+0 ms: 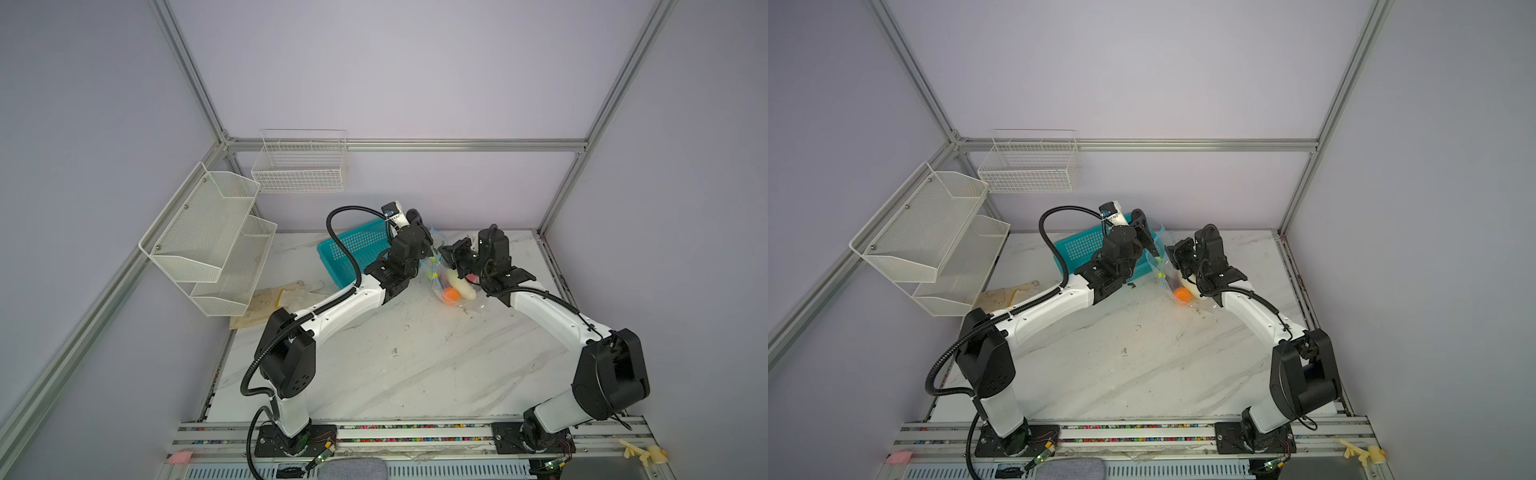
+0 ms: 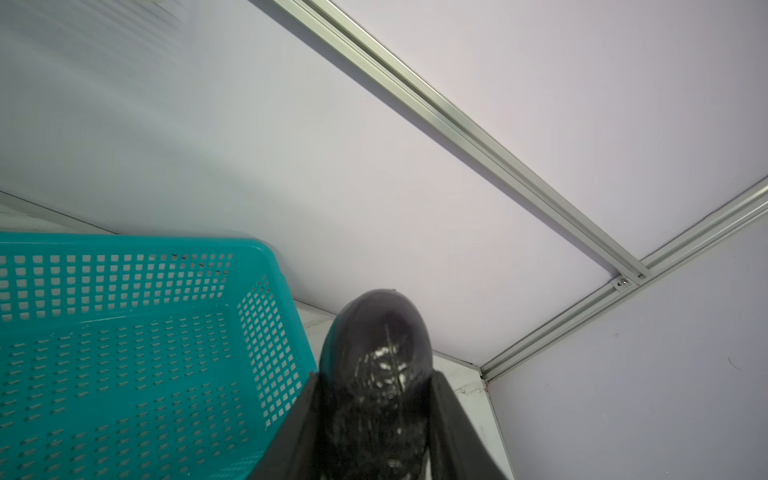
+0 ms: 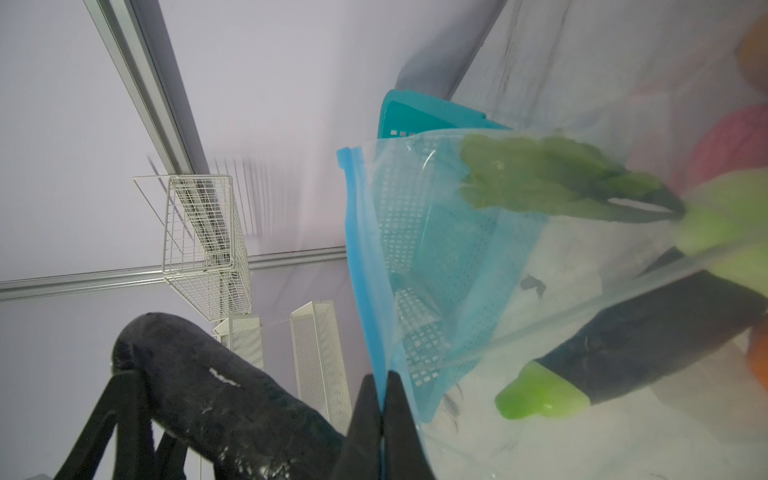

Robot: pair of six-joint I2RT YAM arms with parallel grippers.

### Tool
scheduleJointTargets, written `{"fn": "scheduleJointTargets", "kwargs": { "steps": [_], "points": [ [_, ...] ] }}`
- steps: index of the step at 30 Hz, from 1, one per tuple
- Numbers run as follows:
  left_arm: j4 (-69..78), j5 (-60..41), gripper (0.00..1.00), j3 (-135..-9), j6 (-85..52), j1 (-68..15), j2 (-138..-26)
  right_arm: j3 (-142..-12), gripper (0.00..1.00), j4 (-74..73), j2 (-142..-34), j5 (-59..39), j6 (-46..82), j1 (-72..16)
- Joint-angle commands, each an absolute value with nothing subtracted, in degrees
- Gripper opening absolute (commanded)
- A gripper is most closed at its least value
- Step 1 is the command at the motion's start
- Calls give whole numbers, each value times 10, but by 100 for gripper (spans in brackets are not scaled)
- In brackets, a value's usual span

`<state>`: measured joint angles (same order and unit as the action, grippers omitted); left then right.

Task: Place the food in the zip-top bag and seal the zipper
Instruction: 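Lift the eggplant with the left gripper and carry it over the bag mouth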

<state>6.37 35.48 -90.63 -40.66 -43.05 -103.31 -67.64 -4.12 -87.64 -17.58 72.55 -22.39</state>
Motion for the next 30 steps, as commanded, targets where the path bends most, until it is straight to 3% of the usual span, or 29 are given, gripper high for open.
{"fn": "scheduleJointTargets", "kwargs": {
  "steps": [1, 30],
  "points": [
    [94, 368, 21, -891, -390, -437, -1031, -691, 0, -54, -857, -175, 731, -221],
    [92, 395, 25, -877, -360, -474, -1053, -690, 0, -63, -856, -177, 734, -222]
  ]
}}
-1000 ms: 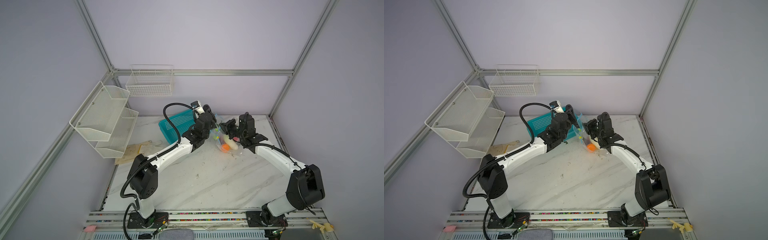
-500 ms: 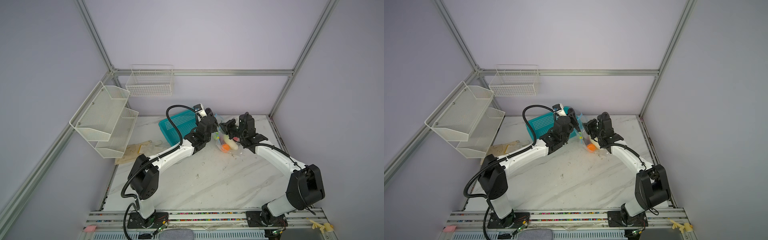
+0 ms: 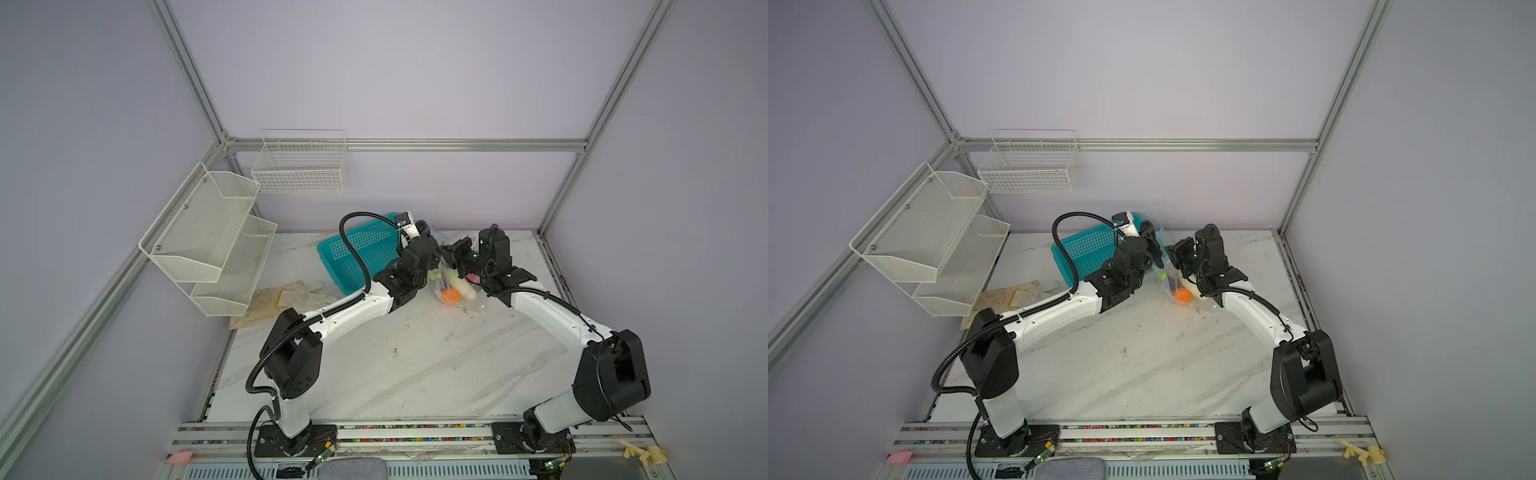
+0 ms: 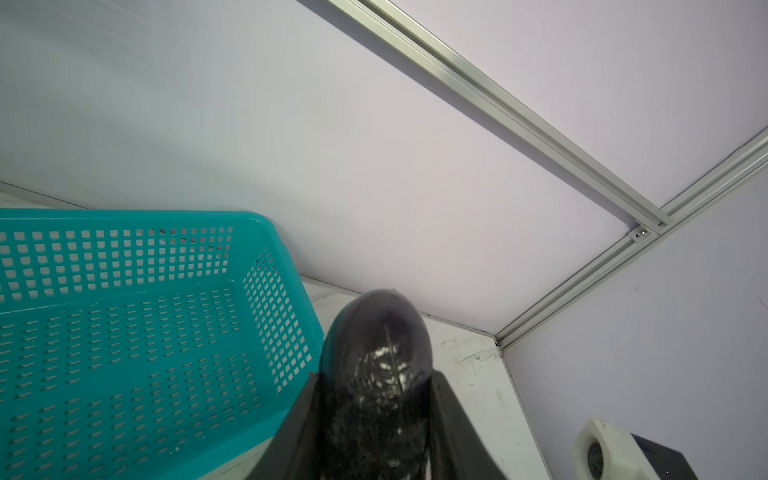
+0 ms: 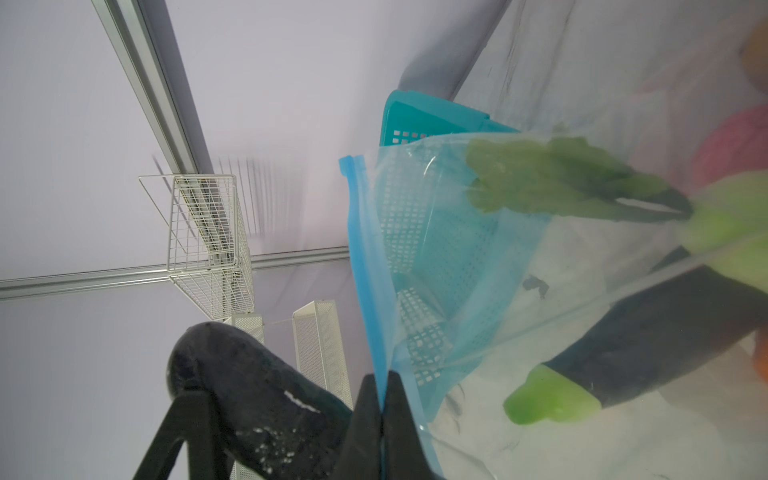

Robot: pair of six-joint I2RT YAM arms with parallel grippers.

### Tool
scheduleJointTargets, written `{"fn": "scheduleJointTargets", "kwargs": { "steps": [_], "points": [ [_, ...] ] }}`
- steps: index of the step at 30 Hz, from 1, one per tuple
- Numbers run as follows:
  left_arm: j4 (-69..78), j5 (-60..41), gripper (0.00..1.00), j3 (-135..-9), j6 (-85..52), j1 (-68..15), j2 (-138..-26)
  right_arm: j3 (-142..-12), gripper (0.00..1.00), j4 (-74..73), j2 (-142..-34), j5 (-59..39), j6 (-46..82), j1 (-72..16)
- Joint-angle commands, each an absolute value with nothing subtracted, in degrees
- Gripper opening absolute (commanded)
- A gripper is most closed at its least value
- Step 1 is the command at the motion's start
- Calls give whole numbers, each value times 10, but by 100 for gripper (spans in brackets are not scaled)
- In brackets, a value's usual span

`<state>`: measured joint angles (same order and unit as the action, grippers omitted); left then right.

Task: Place the food in the zip-top bag and seal the zipper
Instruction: 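Lift the eggplant with the left gripper and carry it over the bag mouth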

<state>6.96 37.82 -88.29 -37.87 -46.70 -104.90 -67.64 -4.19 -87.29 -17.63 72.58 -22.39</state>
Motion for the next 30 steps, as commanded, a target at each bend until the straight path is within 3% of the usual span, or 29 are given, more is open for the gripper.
{"fn": "scheduleJointTargets", "kwargs": {
  "steps": [1, 9, 17, 30],
  "points": [
    [93, 396, 26, -877, -359, -474, -1055, -690, 0, -63, -856, -177, 733, -222],
    [101, 413, 27, -877, -347, -480, -1058, -692, 0, -64, -855, -177, 734, -222],
    [113, 414, 39, -876, -334, -484, -1061, -690, 0, -65, -853, -176, 734, -222],
    [124, 408, 45, -882, -323, -487, -1071, -690, 0, -66, -853, -178, 734, -222]
  ]
}}
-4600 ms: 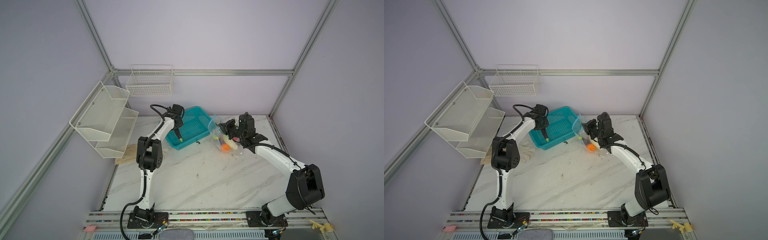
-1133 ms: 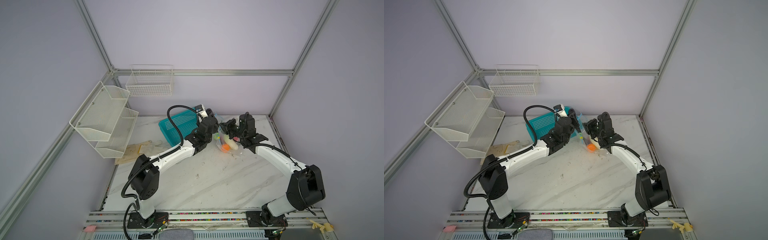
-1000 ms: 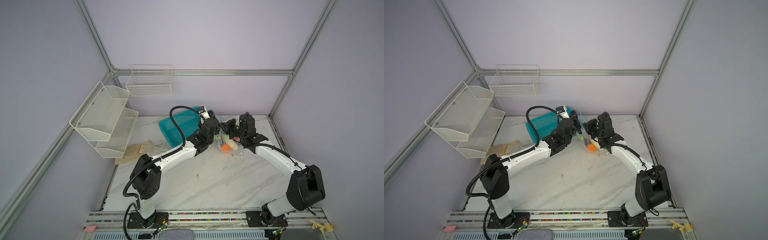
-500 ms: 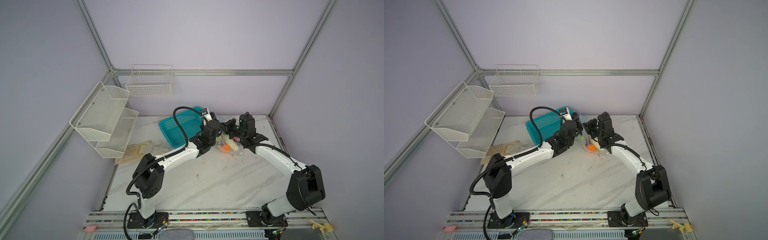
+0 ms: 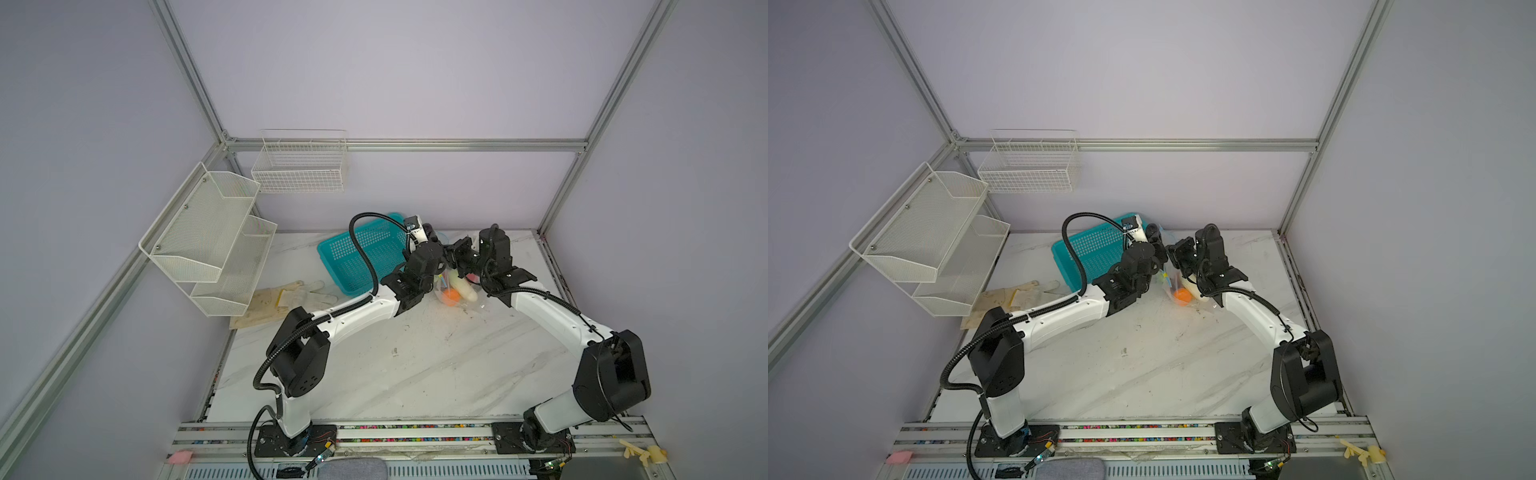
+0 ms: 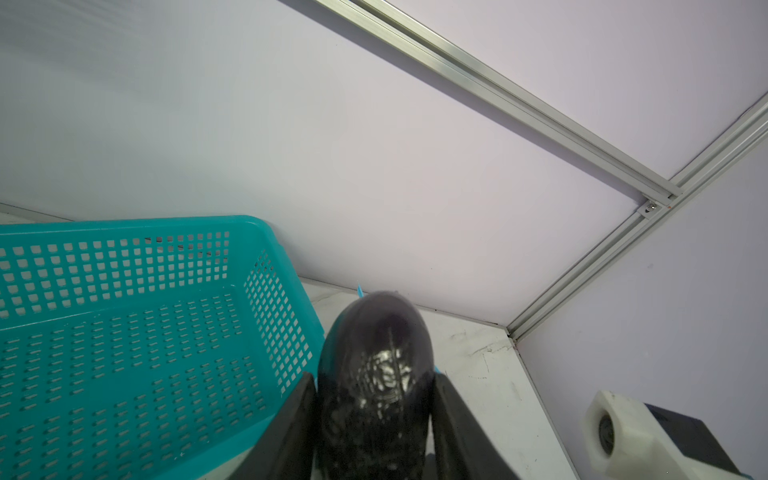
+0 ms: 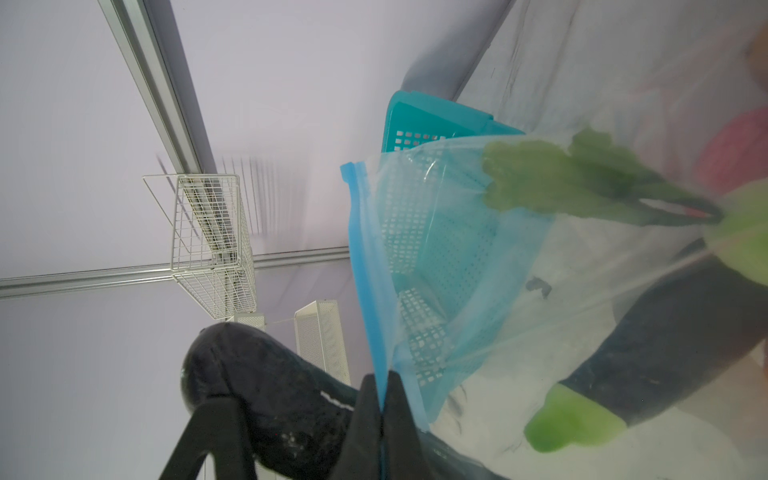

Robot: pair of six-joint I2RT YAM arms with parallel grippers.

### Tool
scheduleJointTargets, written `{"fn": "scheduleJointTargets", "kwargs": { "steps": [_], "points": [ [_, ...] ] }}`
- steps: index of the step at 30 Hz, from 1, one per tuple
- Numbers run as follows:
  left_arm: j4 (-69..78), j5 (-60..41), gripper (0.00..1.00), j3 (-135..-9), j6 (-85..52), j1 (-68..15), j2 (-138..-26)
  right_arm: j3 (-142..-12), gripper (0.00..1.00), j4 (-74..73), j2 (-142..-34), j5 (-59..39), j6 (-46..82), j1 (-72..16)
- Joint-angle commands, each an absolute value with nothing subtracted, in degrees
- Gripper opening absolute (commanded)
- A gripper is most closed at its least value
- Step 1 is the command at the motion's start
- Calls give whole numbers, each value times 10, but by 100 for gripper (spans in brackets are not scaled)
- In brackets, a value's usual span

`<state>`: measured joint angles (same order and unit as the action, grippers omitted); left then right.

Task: Place the food in the zip-top bag and seal the zipper
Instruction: 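Lower the eggplant into the bag and open the left gripper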

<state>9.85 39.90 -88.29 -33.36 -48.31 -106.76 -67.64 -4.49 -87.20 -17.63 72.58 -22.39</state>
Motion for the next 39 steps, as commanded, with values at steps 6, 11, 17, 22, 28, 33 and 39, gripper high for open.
{"fn": "scheduleJointTargets", "kwargs": {
  "steps": [6, 11, 17, 22, 28, 33, 39],
  "points": [
    [127, 404, 50, -888, -316, -488, -1076, -690, 0, -67, -853, -178, 734, -222],
    [131, 403, 53, -888, -311, -489, -1076, -690, 0, -66, -852, -178, 734, -222],
    [134, 392, 53, -883, -303, -488, -1062, -688, 0, -65, -850, -177, 734, -222],
    [71, 379, 56, -870, -301, -485, -1011, -682, 0, -67, -847, -178, 727, -222],
    [-33, 320, 71, -814, -331, -457, -920, -678, 0, -64, -843, -169, 704, -222],
    [-88, 293, 79, -747, -332, -433, -835, -672, 0, -60, -840, -175, 686, -222],
    [-174, 236, 84, -662, -374, -379, -743, -669, 0, -43, -828, -172, 655, -222]
  ]
}}
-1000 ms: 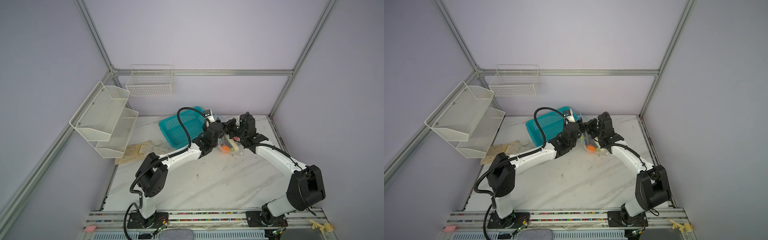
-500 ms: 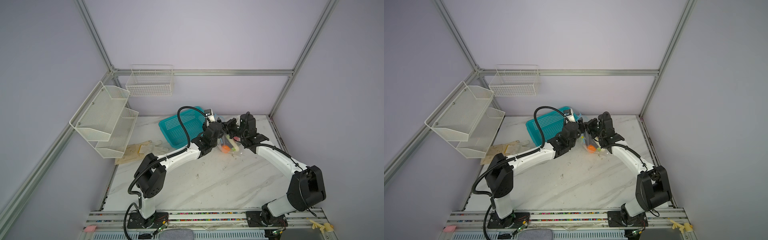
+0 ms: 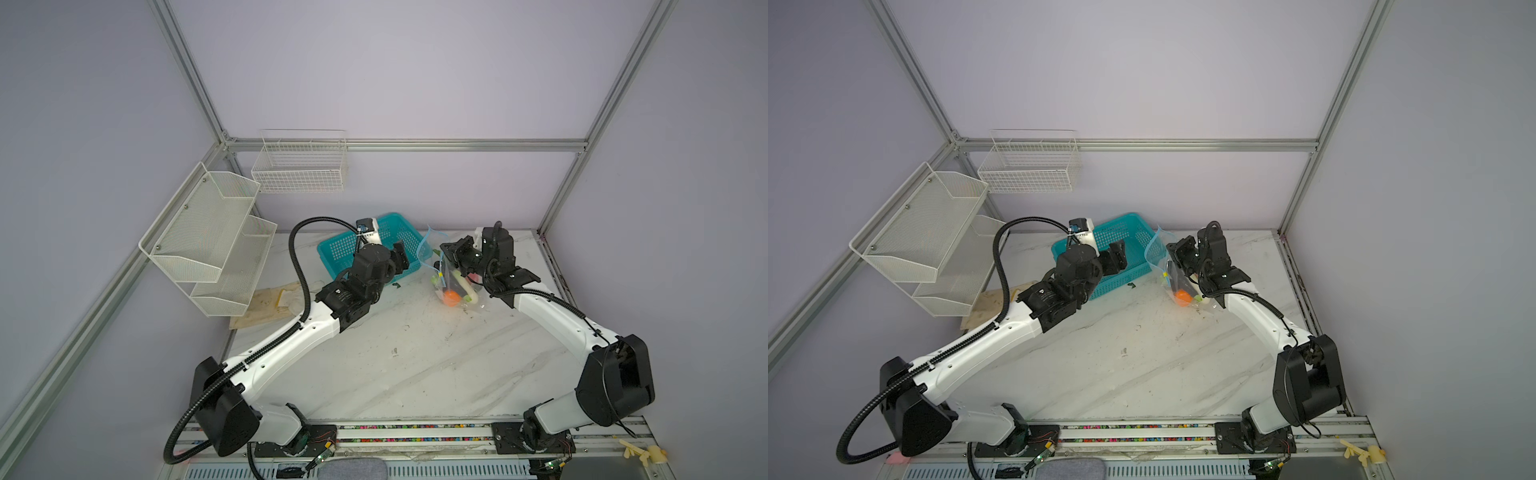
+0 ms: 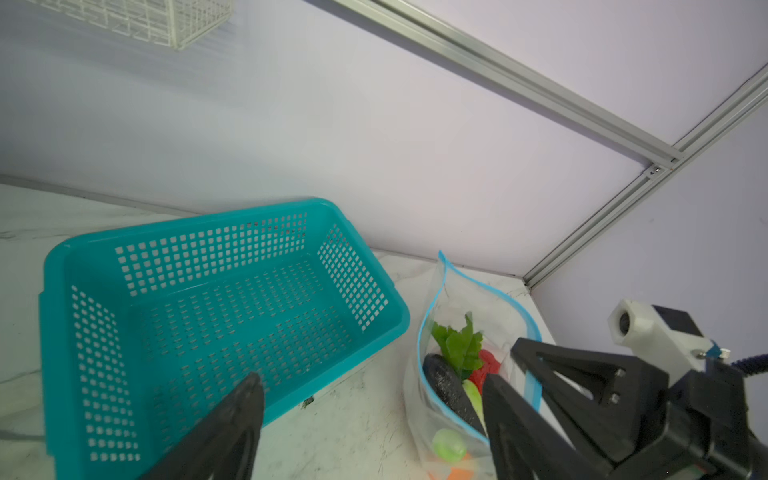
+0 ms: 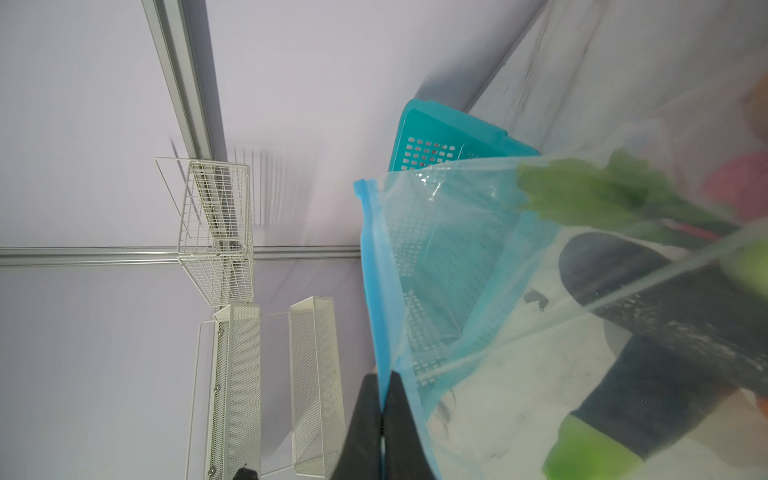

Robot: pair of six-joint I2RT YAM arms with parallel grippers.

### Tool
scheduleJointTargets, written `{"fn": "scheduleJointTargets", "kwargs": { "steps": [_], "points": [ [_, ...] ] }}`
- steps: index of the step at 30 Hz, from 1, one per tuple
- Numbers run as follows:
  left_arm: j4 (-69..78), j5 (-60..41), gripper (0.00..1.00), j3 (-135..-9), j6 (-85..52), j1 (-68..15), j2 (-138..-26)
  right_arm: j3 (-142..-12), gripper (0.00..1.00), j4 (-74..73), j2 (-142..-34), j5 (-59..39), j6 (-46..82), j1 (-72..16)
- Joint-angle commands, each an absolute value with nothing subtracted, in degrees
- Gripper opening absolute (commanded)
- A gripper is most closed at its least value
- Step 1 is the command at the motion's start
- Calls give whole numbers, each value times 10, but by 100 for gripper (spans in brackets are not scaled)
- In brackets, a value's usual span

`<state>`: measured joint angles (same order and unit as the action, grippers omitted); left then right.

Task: Place the food in the zip-top bag and seal the zipper
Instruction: 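Lower the eggplant into the bag and open the left gripper, then withdraw the open left gripper from the bag toward the robot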

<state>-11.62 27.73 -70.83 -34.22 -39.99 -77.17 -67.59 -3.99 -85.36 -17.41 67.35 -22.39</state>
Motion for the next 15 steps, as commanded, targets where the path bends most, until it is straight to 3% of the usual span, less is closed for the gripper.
{"fn": "scheduleJointTargets", "kwargs": {
  "steps": [1, 15],
  "points": [
    [-181, 217, 85, -644, -386, -369, -731, -668, 0, -39, -826, -171, 649, -223],
    [-188, 88, 100, -530, -451, -344, -716, -646, 0, -28, -804, -172, 579, -236]
  ]
}}
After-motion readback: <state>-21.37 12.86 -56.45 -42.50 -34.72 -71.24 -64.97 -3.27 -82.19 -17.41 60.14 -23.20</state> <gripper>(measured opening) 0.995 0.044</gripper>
